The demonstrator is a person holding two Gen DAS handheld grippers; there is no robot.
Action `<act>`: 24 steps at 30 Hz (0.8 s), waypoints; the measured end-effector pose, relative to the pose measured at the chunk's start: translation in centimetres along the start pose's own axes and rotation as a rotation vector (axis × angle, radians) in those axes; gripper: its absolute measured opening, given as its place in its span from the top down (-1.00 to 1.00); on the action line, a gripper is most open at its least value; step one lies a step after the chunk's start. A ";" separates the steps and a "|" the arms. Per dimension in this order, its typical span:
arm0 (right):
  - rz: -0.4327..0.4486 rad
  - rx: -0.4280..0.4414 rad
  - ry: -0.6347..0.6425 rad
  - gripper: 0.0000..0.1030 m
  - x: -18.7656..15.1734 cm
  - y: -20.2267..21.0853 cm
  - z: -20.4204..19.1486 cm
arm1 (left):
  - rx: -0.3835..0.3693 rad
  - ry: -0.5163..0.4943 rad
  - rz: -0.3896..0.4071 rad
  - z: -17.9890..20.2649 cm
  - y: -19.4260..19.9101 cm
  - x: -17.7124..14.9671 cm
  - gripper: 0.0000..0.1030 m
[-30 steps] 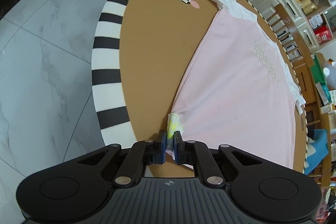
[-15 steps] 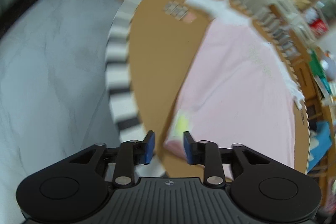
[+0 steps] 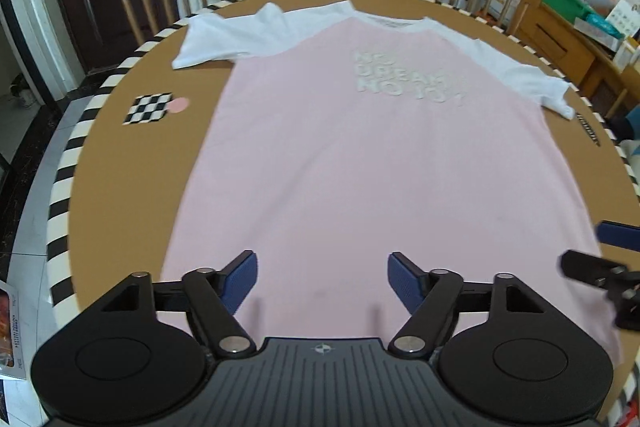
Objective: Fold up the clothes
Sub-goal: 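Release the hem and raise both grippers above the flat shirt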
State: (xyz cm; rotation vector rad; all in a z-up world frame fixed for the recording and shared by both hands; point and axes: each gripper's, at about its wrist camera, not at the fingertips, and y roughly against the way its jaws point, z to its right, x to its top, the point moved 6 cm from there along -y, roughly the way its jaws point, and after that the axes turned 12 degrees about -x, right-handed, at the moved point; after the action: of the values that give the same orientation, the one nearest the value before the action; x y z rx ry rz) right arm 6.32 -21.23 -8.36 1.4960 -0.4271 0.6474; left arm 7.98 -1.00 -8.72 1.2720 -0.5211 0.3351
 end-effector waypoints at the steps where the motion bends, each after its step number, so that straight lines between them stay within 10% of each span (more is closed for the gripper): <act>1: 0.000 -0.003 0.003 -0.51 0.1 0.0 0.1 | 0.006 -0.007 -0.002 0.2 0.0 0.1 -0.57; 12: -0.034 -0.099 -0.110 -0.76 0.8 -0.1 -1.1 | -0.064 -0.065 -0.006 -2.2 0.6 1.7 -0.63; 24: -0.057 -0.359 -0.324 -0.98 2.0 1.9 -12.9 | -0.216 -0.316 0.007 -13.0 5.9 5.2 -0.88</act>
State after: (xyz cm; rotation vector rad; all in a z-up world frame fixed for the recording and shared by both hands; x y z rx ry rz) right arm 4.96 -8.26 -6.31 1.2629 -0.7073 0.2628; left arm 11.71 12.86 -3.68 1.1173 -0.8088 0.0781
